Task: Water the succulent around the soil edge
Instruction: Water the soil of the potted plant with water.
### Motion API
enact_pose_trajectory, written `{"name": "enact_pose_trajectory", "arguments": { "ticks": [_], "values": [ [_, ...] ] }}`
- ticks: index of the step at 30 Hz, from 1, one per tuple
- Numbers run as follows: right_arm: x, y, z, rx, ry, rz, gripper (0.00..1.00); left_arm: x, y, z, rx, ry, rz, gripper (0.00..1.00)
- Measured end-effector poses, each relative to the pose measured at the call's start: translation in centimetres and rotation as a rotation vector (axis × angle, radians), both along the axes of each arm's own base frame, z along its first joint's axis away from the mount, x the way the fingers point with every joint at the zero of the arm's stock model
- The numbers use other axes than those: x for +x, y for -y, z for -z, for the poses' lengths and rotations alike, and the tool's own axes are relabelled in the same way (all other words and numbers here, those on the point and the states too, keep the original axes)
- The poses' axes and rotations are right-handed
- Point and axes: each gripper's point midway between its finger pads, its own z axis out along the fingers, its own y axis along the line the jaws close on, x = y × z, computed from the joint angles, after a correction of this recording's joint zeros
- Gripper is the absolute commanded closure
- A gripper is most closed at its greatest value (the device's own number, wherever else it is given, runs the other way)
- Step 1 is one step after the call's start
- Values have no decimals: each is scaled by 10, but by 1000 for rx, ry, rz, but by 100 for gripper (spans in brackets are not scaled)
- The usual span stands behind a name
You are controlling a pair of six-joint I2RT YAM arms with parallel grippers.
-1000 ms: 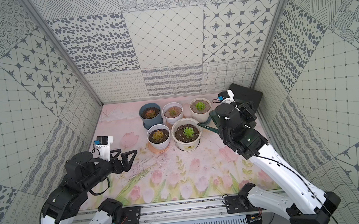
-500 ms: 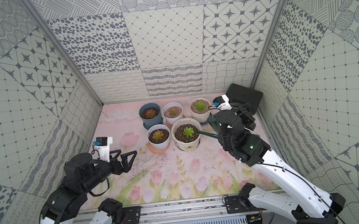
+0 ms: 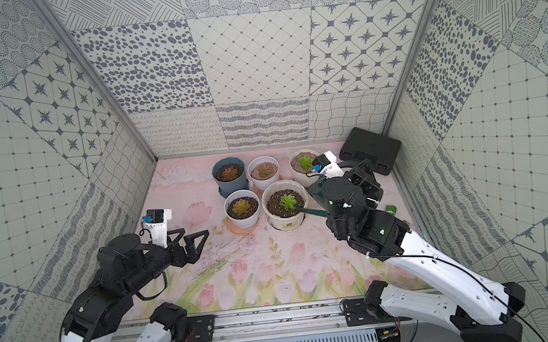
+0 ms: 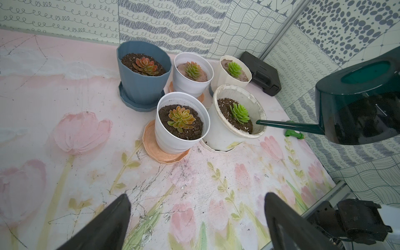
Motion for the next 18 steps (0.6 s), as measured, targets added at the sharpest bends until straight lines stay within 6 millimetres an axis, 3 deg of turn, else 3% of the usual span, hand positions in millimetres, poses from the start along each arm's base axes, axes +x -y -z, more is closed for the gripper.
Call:
{"name": "enact_pose_trajectory", "arguments": {
  "ticks": [18],
  "values": [
    [25, -50, 6, 4, -23, -87, 100, -1, 0, -1, -1, 4, 0, 1]
  ]
}}
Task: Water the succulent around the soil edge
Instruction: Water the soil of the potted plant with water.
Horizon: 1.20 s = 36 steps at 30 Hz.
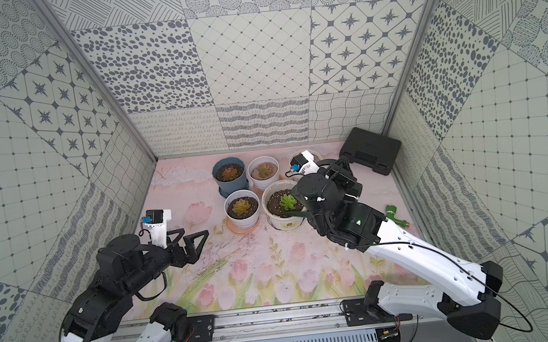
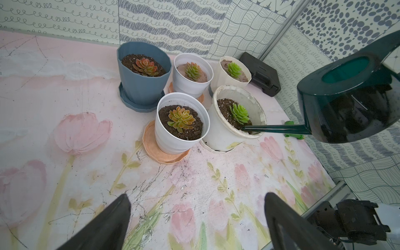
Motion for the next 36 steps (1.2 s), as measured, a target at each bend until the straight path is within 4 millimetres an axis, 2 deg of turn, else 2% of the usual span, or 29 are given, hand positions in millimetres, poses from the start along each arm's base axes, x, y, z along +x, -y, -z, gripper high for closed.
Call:
{"name": "enact_pose_trajectory", "arguments": {
  "ticks": [8, 14, 26, 36],
  "values": [
    [13, -20, 1, 18, -7, -31, 100, 0, 0, 0, 0, 1, 0, 1],
    [24, -28, 1, 12, -16, -21, 100, -1, 0, -1, -2, 6, 0, 1],
    [48, -25, -7, 46, -3, 21, 100, -2, -1, -2, -3, 8, 0, 1],
    [67, -24, 1, 5, -27, 49, 100, -2, -1, -2, -3, 10, 0, 1]
  ]
}}
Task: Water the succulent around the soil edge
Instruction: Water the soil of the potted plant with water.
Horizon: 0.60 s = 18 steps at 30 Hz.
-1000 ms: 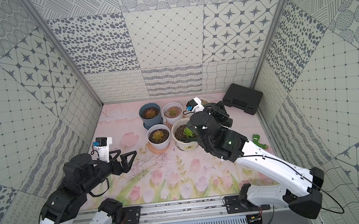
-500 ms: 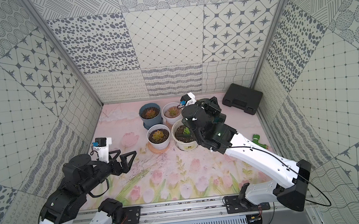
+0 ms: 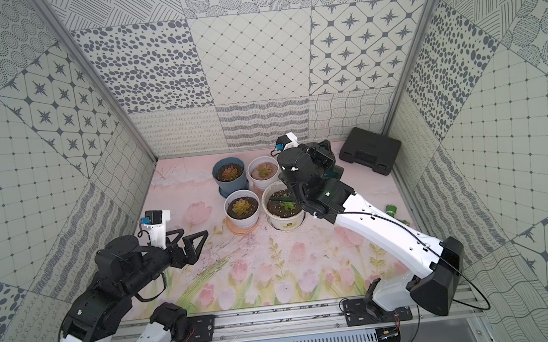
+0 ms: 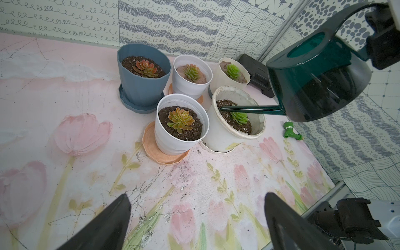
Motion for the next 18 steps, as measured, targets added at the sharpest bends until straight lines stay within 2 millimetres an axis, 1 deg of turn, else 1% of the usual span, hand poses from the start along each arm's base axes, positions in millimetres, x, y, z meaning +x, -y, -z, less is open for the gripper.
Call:
{"name": "enact_pose_trajectory", "arguments": {
  "ticks": [18],
  "values": [
    [9, 31, -4, 1, 9, 88, 100, 0, 0, 0, 0, 0, 0, 1]
  ]
}}
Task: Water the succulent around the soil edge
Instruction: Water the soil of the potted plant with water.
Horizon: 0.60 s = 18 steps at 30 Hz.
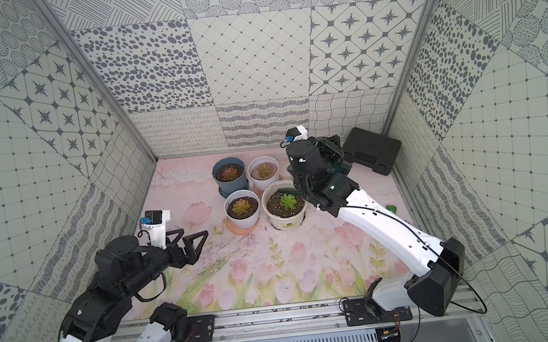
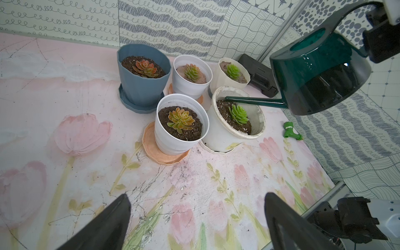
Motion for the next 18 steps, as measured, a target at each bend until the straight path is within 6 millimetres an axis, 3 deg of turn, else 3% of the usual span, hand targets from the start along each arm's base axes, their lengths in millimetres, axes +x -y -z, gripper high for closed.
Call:
{"name": "enact_pose_trajectory", "arguments": {
  "ticks": [18],
  "values": [
    [-17, 32, -20, -34, 6, 72, 100, -1, 1, 0, -2, 0, 5, 1]
  ]
}}
